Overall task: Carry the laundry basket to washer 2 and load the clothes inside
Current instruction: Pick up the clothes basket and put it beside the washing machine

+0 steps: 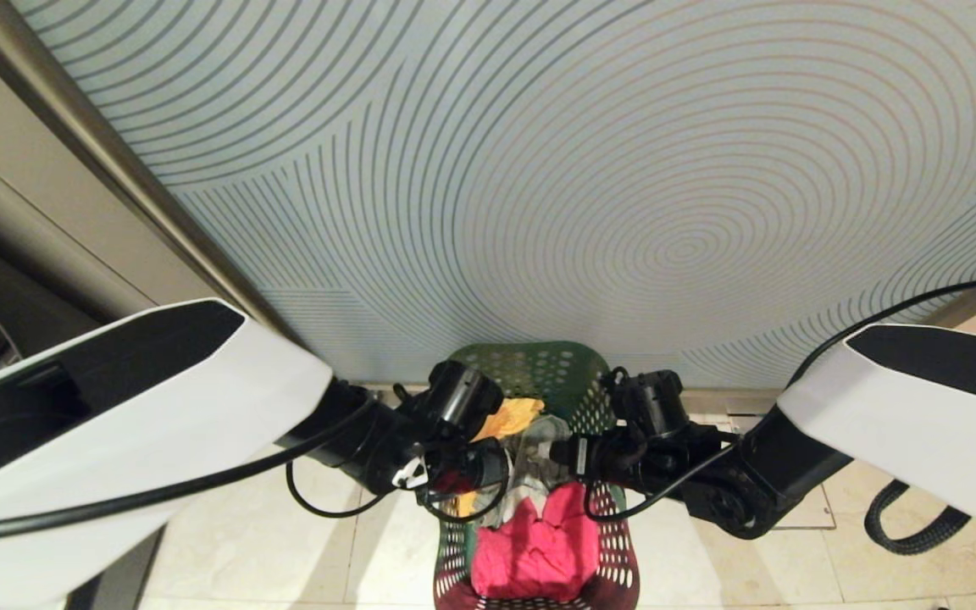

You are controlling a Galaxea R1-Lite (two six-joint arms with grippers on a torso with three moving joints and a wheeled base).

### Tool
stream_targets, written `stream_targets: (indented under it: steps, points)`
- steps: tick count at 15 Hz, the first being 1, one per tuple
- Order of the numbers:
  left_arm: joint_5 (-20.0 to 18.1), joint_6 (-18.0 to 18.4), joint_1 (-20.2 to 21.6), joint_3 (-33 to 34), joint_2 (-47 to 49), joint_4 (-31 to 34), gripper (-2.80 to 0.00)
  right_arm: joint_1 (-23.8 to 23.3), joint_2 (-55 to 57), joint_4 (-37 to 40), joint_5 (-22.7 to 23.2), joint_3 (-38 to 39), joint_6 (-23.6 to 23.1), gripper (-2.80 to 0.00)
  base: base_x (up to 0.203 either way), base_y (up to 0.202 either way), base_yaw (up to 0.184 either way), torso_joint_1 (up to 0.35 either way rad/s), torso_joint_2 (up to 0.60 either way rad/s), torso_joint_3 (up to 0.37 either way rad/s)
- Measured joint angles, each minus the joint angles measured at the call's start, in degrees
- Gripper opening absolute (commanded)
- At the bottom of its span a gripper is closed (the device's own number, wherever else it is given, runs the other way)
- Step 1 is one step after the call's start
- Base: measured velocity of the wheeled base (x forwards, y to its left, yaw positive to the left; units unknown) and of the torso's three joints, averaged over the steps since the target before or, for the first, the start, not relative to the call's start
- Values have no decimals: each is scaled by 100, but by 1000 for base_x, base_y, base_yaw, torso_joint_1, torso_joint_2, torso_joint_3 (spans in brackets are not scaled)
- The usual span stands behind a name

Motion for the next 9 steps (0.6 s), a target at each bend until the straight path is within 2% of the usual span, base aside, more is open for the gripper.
stream_targets:
  steps: [8, 9]
  points:
    - [5, -21, -5, 0, 180, -41, 0, -16, 61, -7, -28, -12, 6, 0, 0, 0, 0, 0, 0, 0]
    - [5, -19, -11, 0, 199, -41, -280, -16, 75, -9, -26, -12, 4, 0, 0, 0, 0, 0, 0, 0]
